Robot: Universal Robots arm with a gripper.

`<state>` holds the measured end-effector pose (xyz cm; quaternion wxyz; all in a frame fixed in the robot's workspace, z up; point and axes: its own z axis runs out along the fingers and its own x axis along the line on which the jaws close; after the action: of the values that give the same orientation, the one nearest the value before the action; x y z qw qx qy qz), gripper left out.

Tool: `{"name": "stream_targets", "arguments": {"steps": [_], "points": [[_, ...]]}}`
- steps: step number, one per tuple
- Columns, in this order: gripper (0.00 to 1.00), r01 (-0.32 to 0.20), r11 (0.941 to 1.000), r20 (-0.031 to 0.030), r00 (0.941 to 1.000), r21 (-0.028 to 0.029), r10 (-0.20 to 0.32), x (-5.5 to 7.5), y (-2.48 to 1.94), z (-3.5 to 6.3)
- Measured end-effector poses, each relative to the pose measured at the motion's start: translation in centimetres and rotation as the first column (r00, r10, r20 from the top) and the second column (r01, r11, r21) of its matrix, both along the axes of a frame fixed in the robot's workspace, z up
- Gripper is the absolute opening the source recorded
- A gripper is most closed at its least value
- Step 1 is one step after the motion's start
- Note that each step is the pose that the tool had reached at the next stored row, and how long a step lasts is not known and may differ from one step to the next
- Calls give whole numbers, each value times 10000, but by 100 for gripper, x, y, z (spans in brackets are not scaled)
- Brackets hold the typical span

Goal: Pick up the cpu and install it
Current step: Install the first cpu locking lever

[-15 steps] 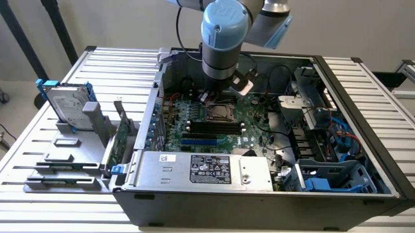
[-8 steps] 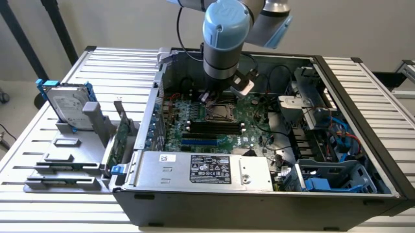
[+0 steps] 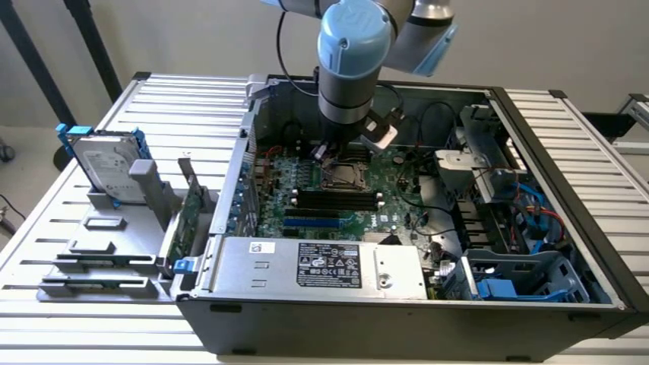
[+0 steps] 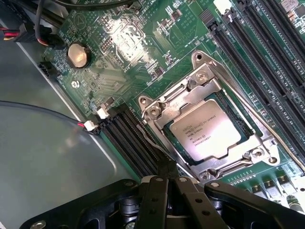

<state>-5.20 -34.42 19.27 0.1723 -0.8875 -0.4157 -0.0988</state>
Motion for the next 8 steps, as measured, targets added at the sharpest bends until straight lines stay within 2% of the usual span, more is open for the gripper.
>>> {"name": "stream_targets", "arguments": {"steps": [8], "points": [[11,0,10000,-14,10000,-15,0,43,0,-10]]}}
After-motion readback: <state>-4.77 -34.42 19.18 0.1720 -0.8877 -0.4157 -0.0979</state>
